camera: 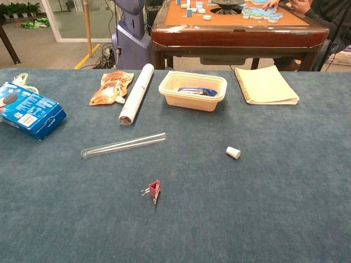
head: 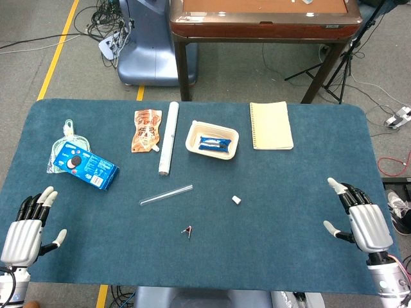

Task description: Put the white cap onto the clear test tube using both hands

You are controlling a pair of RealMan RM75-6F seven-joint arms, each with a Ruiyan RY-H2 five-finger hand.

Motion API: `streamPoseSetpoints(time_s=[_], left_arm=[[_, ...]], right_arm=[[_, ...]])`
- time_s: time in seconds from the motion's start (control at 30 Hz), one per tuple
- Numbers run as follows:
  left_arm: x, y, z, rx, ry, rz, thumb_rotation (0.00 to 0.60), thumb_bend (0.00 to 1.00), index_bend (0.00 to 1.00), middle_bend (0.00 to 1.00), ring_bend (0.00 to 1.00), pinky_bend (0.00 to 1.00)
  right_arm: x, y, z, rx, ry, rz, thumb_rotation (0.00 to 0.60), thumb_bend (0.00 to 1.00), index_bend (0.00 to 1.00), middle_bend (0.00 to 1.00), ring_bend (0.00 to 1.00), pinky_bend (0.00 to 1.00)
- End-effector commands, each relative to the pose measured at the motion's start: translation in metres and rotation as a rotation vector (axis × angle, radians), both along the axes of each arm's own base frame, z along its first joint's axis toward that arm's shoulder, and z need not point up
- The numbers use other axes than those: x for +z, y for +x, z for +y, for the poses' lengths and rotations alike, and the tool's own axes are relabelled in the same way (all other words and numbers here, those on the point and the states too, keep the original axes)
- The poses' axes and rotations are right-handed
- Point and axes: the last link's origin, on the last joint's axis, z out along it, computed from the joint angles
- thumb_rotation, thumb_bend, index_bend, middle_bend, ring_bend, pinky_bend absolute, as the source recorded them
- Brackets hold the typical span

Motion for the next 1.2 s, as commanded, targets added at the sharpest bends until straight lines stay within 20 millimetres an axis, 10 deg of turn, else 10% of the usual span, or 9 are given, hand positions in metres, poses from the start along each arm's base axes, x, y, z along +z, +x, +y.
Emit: streamPoseSetpoints(time_s=[0.03,0.47,0.93,1.2], left_arm=[[-0.001,0.000,0.000,-0.001,-0.002,0.001,0.600,0.26,0.01,0.04,0.03,0.00],[-0.005,0.008,0.021,-0.095,-0.021,-0.030,0.600,0.26,0.07,0.05,0.08,0.02],[-0.060,0.069,0.103,-0.300,-0.238,-0.032,0.600,0.26,0.33,0.64,0.68,0.82],[-0.099,0.095,0.130,-0.308,-0.331,0.004,0.600,0.26,0.37,0.87,0.90,1.00]], right_arm=[[-0.001,0.000,0.000,0.000,0.006,-0.002,0.600,0.20,0.07,0.20,0.13,0.21],[0.012,0.005,-0.009,0.023,-0.048,0.024,0.600,0.20,0.07,0.19,0.13,0.21],[0.023,0.016,-0.033,0.036,-0.071,0.074,0.600,0.20,0.07,0.20,0.13,0.20],[0.023,0.015,-0.037,0.021,-0.050,0.089,0.600,0.20,0.07,0.21,0.15,0.20]])
